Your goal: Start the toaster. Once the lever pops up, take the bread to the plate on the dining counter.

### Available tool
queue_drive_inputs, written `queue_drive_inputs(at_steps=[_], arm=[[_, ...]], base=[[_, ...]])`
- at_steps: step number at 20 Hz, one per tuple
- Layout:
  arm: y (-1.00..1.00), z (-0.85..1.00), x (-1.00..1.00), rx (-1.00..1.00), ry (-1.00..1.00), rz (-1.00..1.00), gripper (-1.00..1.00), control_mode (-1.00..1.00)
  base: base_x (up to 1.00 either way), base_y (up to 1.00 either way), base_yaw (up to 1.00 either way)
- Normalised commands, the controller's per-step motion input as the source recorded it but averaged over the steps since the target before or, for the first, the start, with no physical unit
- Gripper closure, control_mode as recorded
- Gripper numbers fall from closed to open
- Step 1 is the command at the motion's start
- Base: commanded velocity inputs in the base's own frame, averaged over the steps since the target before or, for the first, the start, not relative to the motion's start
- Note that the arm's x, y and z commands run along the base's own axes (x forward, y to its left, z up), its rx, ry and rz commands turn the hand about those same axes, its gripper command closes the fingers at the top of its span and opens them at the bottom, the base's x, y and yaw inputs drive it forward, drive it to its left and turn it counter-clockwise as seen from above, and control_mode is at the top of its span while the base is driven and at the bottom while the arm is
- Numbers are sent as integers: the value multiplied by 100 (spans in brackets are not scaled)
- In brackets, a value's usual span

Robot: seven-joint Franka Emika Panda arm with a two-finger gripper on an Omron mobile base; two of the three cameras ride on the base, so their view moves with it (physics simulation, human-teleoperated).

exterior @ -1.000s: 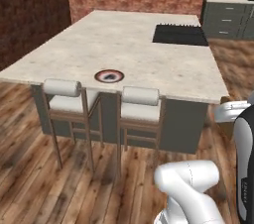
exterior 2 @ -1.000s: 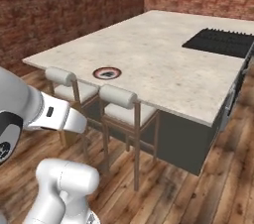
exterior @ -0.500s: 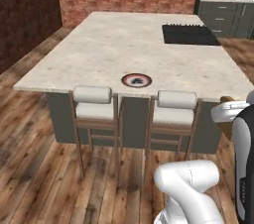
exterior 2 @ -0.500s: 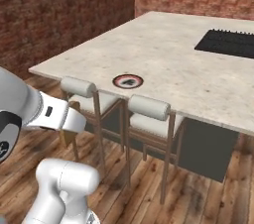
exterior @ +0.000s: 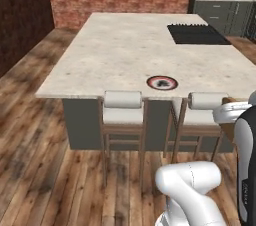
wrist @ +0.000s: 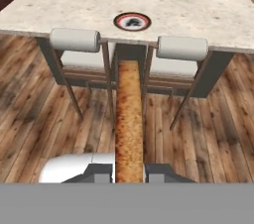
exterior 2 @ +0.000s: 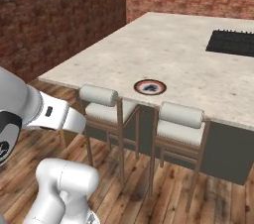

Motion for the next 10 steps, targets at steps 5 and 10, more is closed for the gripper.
queue_drive_inputs(at_steps=[5,10], arm=[[0,0,0,0,0,0,100,100],[0,0,0,0,0,0,100,100]], base=[[22,32,-18],[40,4,-19]])
